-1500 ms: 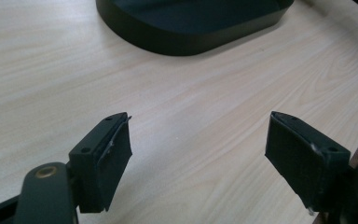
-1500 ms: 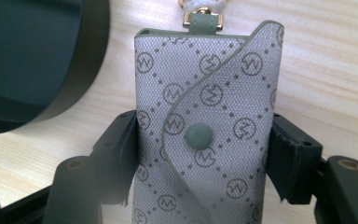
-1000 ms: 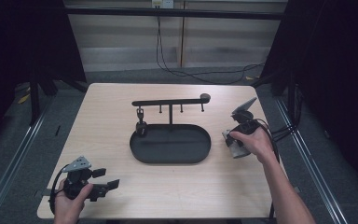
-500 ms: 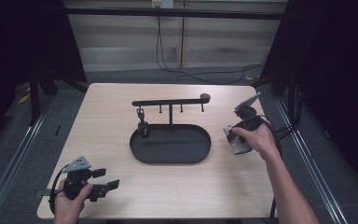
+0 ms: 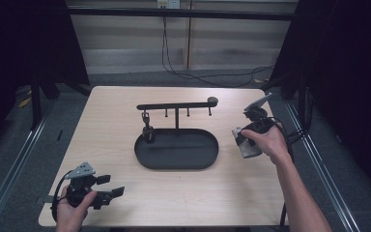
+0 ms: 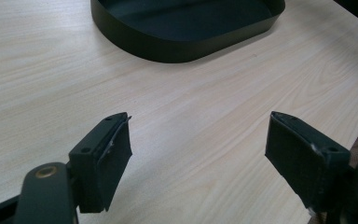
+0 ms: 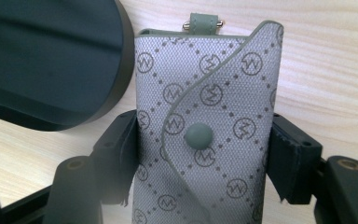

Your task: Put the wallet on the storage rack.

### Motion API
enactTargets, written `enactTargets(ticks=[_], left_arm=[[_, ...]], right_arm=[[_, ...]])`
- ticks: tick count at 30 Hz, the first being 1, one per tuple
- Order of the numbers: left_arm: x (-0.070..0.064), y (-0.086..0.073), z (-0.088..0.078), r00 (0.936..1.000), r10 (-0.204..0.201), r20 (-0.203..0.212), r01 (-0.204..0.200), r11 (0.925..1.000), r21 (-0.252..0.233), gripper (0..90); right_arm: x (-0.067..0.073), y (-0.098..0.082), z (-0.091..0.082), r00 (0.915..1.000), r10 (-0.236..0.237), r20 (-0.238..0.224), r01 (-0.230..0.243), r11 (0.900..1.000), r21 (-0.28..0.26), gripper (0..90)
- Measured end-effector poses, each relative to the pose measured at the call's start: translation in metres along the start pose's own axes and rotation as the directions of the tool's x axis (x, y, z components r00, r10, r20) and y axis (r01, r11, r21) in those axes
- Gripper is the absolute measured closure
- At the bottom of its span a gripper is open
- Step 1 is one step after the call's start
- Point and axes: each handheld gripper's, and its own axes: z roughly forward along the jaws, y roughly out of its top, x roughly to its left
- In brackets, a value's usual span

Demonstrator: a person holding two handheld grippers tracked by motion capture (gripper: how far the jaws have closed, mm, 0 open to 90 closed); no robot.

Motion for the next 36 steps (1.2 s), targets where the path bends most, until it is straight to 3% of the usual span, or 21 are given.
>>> enactTargets(ticks=[17,25,36], left_arm=[[0.001,0.0,0.0,1.0,-0.002,-0.002,0.002,1.0,0.001,22.0],[0.001,0.0,0.0,1.0,0.0,-0.001,0.0,1.0,0.004,22.1],[0.001,0.0,0.0,1.0,-0.003,0.0,0.003,1.0,0.0,22.1]], right_arm=[[0.012,0.003,-0.023,0.9991,-0.002,-0.043,0.0,0.998,-0.061,33.8],[0.023,0.007,-0.023,0.9948,-0.019,-0.1,0.009,0.996,-0.094,33.8],[0.036,0.012,-0.022,0.9901,-0.028,-0.138,0.009,0.991,-0.135,33.8]])
